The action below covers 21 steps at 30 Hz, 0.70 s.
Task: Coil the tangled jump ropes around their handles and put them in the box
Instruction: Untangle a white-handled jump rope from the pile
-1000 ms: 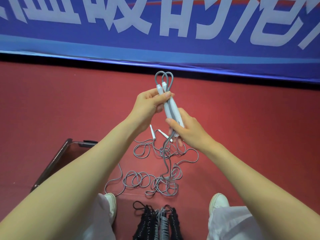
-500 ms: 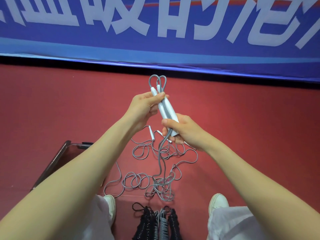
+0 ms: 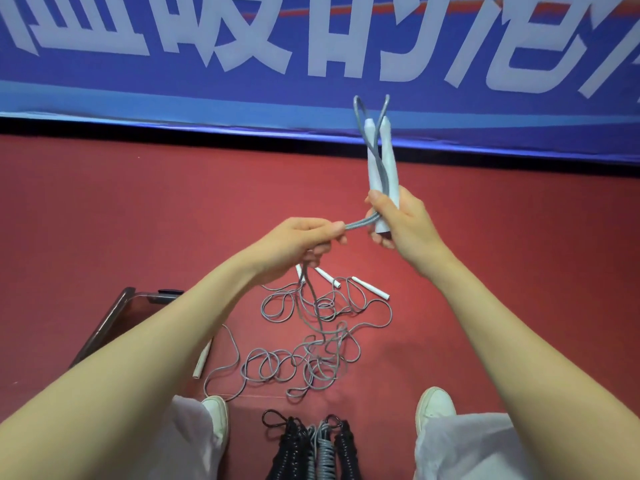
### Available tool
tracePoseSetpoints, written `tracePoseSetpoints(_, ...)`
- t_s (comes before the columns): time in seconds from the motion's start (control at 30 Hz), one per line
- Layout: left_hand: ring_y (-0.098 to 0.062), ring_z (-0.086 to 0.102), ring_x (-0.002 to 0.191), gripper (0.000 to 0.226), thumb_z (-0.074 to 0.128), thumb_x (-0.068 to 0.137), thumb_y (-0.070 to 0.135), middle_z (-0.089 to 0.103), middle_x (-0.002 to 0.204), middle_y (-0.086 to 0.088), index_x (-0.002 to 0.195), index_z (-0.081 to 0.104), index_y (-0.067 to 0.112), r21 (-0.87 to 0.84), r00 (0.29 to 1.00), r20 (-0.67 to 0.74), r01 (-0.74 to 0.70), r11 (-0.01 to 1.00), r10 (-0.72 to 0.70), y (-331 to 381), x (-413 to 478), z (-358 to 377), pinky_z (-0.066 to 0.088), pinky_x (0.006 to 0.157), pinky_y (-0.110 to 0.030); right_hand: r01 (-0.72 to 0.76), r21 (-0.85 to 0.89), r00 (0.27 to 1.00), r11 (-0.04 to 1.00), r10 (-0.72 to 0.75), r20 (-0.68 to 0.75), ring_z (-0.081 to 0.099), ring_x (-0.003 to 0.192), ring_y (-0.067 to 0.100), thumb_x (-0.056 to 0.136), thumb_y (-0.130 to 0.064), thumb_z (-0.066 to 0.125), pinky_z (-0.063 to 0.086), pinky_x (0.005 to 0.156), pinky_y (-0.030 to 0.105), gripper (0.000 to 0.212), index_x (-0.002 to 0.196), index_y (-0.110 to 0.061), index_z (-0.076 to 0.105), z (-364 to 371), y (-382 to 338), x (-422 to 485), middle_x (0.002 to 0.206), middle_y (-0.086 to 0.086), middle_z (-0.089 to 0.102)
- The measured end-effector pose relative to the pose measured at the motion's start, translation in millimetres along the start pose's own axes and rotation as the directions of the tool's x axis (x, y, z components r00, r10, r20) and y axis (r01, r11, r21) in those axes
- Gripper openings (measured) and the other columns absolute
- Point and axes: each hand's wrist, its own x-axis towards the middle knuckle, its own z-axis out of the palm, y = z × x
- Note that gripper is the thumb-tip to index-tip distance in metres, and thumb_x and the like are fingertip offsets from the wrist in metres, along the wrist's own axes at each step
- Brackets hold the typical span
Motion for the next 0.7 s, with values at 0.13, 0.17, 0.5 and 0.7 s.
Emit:
tracePoseSetpoints(0.13,-0.011,0.03,0.05,0.039,0.075,0.075,0.043,0.036,0.047,0.007,0.061,0.052,0.014,0.178,0.996,0.002,0.086,0.98,-0.088,-11.6,-2.5,-9.5,0.026,0.055,-0.025,-0.075,0.046,0.946,0.996,0.056,0.32,0.043,0.038,0.01,0.099,-0.015,0.048,0.026,0.036,0.017,0.009,0.099,-0.008,0.051,4.8,-19.7,-15.2,0.051,-0.003,0.054)
tracePoseSetpoints(0.17,-0.012,0.028,0.052,0.039,0.078,0.072,0.035,0.036,0.048,0.004,0.059,0.049,0.012,0.177,0.995,0.016,0.094,0.98,-0.099,-15.3,-1.8,-12.3,0.023,0.055,-0.026,-0.077,-0.008,0.906,0.997,0.073,0.417,0.043,0.037,0.01,0.099,-0.014,0.047,0.025,0.037,0.017,0.007,0.101,-0.008,0.048,6.0,-23.0,-21.3,0.052,-0.003,0.055)
tracePoseSetpoints(0.5,-0.01,0.041,0.054,0.026,0.068,0.08,0.032,0.05,0.056,0.002,0.06,0.066,0.016,0.267,0.924,0.21,0.26,0.928,-0.319,-6.7,-14.3,-36.9,0.034,0.06,-0.025,0.122,-0.684,0.443,0.719,0.578,0.686,0.047,0.053,0.017,0.098,-0.024,0.052,0.041,0.052,0.027,0.026,0.099,-0.015,0.028,29.5,-4.8,-55.2,0.071,0.006,0.057)
tracePoseSetpoints(0.7,-0.007,0.04,0.047,0.03,0.067,0.088,0.036,0.057,0.059,0.0,0.076,0.066,0.009,0.635,0.996,-0.093,0.069,0.769,-0.012,2.2,-5.4,-2.4,0.031,0.049,-0.023,0.244,-0.934,0.862,0.262,0.383,0.333,0.06,0.098,0.035,0.1,-0.012,0.036,0.036,0.069,0.035,0.059,0.148,-0.003,0.005,24.8,25.0,-35.6,0.12,0.022,0.059)
